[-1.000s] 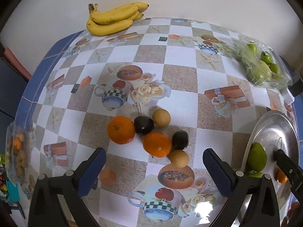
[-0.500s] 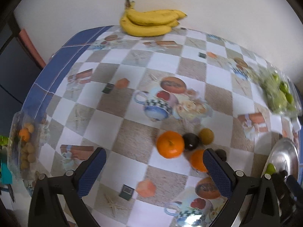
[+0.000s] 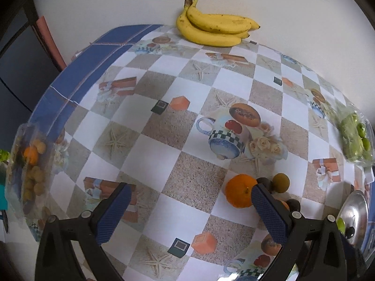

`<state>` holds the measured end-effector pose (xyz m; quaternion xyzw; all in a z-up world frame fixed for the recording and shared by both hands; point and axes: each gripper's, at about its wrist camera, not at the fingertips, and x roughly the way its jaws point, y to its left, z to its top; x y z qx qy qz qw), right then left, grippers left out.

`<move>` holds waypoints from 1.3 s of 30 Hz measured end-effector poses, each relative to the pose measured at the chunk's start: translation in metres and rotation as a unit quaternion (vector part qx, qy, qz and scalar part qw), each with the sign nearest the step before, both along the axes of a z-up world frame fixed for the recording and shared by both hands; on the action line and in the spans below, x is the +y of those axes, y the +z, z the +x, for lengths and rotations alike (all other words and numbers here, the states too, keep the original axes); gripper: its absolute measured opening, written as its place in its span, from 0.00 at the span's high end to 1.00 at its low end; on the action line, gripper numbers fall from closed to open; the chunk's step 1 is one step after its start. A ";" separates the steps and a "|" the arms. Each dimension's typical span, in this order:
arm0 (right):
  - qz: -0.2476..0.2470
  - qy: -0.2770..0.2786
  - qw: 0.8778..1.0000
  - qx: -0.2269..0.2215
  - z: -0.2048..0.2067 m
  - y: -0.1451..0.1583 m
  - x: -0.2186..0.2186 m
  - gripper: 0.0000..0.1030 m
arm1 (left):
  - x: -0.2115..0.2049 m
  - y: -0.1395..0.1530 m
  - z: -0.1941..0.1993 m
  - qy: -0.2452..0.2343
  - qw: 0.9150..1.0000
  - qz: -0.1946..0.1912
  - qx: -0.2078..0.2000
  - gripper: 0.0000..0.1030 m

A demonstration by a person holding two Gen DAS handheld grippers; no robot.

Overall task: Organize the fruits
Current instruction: 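Move both open tools back toward the fruit cluster, then close the left tool on an orange while the right tool grasps a small yellow fruit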

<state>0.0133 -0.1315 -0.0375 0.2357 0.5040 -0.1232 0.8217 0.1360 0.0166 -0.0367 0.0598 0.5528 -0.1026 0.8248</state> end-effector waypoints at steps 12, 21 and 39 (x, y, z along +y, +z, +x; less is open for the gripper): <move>0.014 -0.003 0.999 0.030 0.011 -0.025 0.003 0.01 | -0.015 -0.013 0.000 -0.029 0.999 -0.029 0.007 0.00; 0.008 0.014 0.999 0.038 0.016 -0.029 0.007 0.48 | -0.018 -0.021 0.005 -0.034 0.998 -0.049 0.033 0.19; 0.010 0.019 0.999 0.050 0.023 -0.038 0.008 0.65 | -0.029 -0.033 0.007 -0.041 0.992 -0.096 0.070 0.51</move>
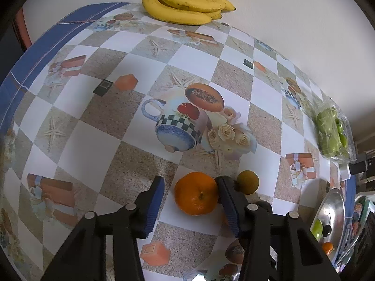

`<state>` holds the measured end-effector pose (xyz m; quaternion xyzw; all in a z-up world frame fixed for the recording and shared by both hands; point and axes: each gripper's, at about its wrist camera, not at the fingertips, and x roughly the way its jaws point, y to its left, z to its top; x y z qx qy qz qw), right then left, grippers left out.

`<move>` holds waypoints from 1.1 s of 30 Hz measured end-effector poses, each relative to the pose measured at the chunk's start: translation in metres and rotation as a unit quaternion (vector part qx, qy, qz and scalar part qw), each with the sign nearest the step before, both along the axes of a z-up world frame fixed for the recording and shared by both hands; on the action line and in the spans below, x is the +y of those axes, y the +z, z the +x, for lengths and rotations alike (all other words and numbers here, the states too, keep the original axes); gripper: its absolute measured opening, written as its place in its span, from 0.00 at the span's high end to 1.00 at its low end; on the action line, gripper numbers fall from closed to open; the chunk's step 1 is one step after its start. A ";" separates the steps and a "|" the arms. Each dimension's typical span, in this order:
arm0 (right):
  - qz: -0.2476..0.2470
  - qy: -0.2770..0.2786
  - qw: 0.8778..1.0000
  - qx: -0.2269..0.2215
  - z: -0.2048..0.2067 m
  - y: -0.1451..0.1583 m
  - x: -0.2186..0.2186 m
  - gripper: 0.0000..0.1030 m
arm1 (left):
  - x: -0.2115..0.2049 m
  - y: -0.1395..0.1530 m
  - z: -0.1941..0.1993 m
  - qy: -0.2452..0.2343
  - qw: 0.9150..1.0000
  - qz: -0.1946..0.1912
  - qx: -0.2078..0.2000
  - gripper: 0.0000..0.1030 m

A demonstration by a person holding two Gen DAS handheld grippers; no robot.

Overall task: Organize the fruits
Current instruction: 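Close the left tool on an orange while the right tool grasps a small yellow fruit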

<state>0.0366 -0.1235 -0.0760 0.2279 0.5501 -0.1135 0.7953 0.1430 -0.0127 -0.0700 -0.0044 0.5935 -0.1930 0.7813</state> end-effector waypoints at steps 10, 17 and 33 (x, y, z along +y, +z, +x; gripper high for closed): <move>0.007 0.001 1.000 -0.001 0.003 0.000 -0.001 0.74 | -0.002 0.001 0.000 0.000 1.000 -0.008 0.005 0.61; 0.007 0.007 1.000 -0.004 0.002 0.004 0.000 0.74 | 0.001 0.002 -0.001 0.002 1.000 -0.002 0.008 0.61; -0.022 -0.025 0.999 -0.028 -0.016 0.047 -0.014 0.74 | 0.010 0.046 -0.004 0.009 0.999 -0.010 -0.042 0.61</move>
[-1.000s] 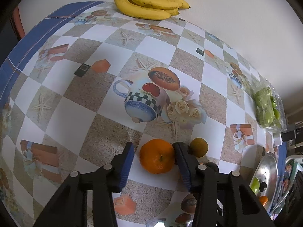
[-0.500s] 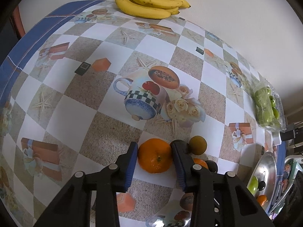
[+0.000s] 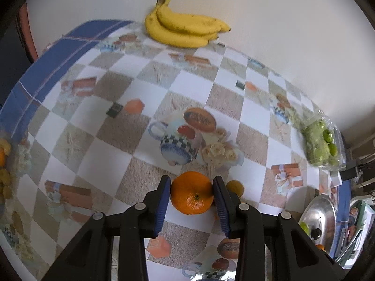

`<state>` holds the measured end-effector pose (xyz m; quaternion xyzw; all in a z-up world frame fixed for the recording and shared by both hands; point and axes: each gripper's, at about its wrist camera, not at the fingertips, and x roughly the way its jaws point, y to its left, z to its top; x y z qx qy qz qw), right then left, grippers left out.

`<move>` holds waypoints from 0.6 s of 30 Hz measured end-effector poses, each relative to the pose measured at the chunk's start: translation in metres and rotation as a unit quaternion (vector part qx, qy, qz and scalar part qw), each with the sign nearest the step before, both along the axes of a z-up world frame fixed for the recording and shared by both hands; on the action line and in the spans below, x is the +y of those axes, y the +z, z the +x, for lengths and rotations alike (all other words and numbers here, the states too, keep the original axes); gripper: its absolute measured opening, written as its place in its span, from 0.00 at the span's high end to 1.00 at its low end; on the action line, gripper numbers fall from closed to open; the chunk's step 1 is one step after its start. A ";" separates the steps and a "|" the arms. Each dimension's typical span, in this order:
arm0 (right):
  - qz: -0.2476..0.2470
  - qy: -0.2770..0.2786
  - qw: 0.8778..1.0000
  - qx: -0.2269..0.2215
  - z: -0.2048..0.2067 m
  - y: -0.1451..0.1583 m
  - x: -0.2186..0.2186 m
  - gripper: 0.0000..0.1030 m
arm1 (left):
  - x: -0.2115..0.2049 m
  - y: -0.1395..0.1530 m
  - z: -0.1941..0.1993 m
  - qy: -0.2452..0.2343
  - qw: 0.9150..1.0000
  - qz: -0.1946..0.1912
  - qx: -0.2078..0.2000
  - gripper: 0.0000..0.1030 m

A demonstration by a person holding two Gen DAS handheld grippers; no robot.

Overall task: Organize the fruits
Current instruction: 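Close the left tool on an orange while the right tool grasps a small yellow fruit, then carry the orange and yellow fruit with both tools over the steel bowl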

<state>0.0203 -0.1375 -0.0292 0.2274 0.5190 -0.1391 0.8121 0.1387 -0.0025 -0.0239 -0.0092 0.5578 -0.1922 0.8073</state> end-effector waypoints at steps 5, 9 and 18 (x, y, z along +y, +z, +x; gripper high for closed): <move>0.002 -0.017 1.000 0.001 -0.006 0.006 -0.009 0.74 | 0.003 0.017 -0.001 0.006 1.000 -0.006 -0.021 0.61; 0.005 -0.025 1.000 0.008 -0.011 0.005 -0.015 0.74 | 0.008 0.025 -0.002 0.014 0.999 -0.009 -0.029 0.62; -0.003 -0.056 0.998 0.014 -0.025 0.006 -0.034 0.74 | 0.005 0.024 -0.007 0.014 0.999 -0.004 -0.028 0.62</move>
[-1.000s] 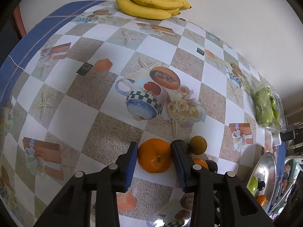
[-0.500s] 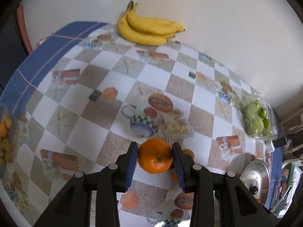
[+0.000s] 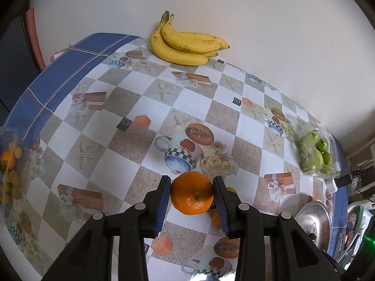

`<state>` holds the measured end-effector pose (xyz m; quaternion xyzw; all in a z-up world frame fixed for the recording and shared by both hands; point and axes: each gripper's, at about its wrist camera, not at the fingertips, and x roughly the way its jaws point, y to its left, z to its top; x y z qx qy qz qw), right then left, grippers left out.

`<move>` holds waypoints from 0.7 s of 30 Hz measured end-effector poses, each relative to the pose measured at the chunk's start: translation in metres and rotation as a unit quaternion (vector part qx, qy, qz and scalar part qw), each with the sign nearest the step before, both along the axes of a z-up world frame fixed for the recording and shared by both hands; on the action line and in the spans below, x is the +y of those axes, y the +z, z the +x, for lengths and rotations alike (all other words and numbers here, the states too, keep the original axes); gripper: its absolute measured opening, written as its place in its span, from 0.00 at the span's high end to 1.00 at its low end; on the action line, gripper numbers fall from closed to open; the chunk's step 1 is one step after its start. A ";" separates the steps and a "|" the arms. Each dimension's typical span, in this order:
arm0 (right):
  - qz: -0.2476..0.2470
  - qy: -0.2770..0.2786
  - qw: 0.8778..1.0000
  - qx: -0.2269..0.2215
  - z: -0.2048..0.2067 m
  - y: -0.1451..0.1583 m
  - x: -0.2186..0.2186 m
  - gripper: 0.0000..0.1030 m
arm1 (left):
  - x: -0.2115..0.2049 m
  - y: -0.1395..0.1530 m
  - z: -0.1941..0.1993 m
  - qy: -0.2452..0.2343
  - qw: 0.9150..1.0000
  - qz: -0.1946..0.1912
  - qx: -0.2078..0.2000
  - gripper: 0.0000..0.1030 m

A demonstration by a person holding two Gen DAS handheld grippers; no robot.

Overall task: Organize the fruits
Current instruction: 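Carry the orange and yellow fruit with both tools over the steel bowl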

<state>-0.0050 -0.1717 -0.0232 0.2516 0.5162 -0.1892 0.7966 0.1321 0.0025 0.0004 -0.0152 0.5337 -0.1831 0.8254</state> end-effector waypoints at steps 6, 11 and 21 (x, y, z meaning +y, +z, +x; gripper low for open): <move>-0.005 -0.024 1.000 0.005 -0.012 0.000 -0.018 0.74 | -0.008 0.000 -0.007 -0.006 1.000 0.001 0.001 0.62; -0.005 -0.055 0.998 0.013 -0.027 -0.002 -0.038 0.74 | -0.021 0.001 -0.016 -0.020 1.000 0.003 -0.002 0.62; 0.003 -0.110 0.994 0.020 -0.061 -0.006 -0.076 0.74 | -0.069 0.000 -0.053 -0.086 0.996 0.012 -0.003 0.62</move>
